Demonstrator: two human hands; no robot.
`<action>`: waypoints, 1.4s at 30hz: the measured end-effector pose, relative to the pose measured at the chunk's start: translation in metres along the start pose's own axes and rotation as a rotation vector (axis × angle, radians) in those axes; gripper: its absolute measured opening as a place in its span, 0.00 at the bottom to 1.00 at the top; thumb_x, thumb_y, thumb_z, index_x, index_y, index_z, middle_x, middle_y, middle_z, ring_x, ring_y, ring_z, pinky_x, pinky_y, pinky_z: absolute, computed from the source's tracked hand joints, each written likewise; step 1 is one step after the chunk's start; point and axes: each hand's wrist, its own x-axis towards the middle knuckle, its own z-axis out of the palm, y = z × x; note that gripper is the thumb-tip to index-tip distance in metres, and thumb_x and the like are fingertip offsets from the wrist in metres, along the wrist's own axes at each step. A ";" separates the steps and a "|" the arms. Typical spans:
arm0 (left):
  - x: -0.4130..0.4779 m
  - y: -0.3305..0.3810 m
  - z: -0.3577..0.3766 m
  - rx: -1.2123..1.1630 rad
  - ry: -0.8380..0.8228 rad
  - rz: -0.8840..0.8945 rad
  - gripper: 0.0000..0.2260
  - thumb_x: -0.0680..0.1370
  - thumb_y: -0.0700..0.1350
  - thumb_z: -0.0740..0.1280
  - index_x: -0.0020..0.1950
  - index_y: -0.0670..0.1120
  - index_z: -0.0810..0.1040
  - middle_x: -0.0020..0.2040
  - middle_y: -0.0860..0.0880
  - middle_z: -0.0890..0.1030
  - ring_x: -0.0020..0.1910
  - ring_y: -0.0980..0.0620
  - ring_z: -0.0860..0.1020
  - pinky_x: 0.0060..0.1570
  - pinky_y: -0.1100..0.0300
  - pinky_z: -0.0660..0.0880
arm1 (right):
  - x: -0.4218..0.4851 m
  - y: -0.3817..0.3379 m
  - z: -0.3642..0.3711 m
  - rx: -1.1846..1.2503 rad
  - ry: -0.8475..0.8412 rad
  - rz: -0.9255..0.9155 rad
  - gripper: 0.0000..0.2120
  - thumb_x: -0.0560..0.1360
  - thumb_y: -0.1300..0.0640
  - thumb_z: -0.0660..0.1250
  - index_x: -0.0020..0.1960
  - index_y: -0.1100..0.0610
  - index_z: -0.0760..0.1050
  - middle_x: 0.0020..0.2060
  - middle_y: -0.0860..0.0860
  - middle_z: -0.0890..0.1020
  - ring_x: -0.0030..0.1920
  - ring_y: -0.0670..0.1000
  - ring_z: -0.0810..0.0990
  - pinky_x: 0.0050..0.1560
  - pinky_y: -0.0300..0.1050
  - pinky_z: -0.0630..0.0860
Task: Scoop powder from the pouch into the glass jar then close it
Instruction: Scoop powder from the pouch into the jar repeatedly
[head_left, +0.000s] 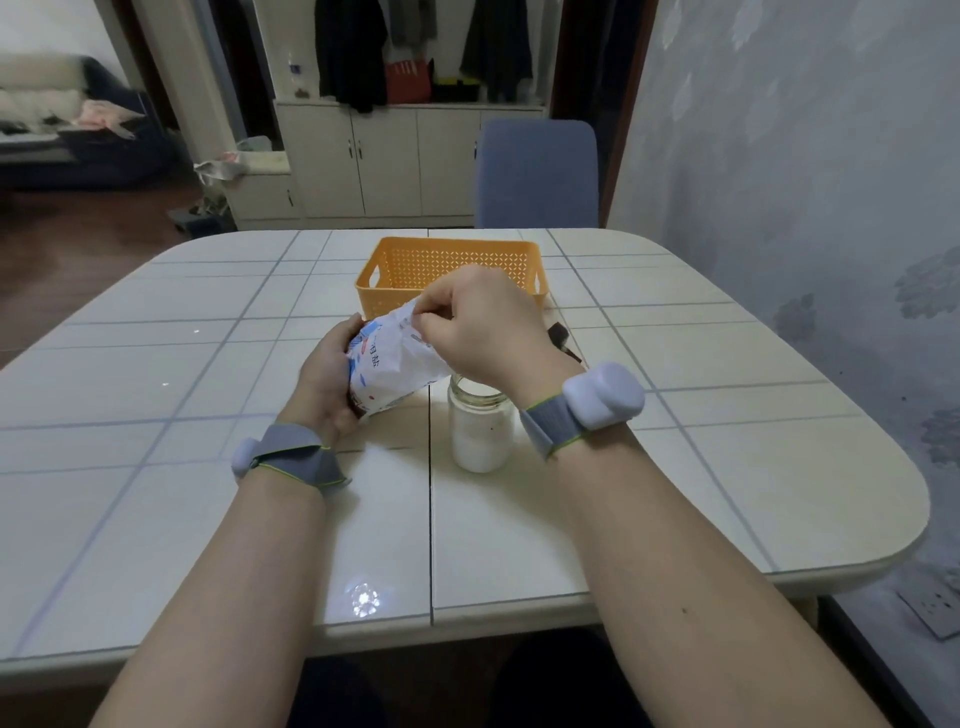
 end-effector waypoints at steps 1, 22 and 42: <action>0.001 0.000 -0.001 0.006 0.005 0.006 0.19 0.85 0.54 0.55 0.65 0.45 0.79 0.50 0.46 0.86 0.43 0.48 0.86 0.38 0.57 0.83 | 0.002 -0.002 0.003 -0.012 -0.032 0.016 0.10 0.75 0.55 0.64 0.44 0.48 0.85 0.44 0.45 0.85 0.47 0.54 0.82 0.44 0.51 0.82; 0.008 0.000 -0.007 0.017 0.029 -0.001 0.20 0.83 0.55 0.59 0.70 0.48 0.79 0.56 0.47 0.83 0.43 0.45 0.84 0.36 0.56 0.82 | -0.019 0.004 -0.024 1.124 0.091 0.633 0.05 0.77 0.71 0.64 0.43 0.69 0.77 0.25 0.56 0.80 0.23 0.51 0.79 0.25 0.39 0.77; 0.005 -0.004 -0.003 0.044 0.029 0.009 0.18 0.84 0.54 0.58 0.66 0.48 0.80 0.52 0.47 0.85 0.41 0.47 0.85 0.38 0.57 0.82 | -0.065 0.035 -0.044 1.353 0.316 0.696 0.05 0.75 0.70 0.66 0.41 0.69 0.78 0.27 0.58 0.82 0.25 0.52 0.82 0.29 0.41 0.81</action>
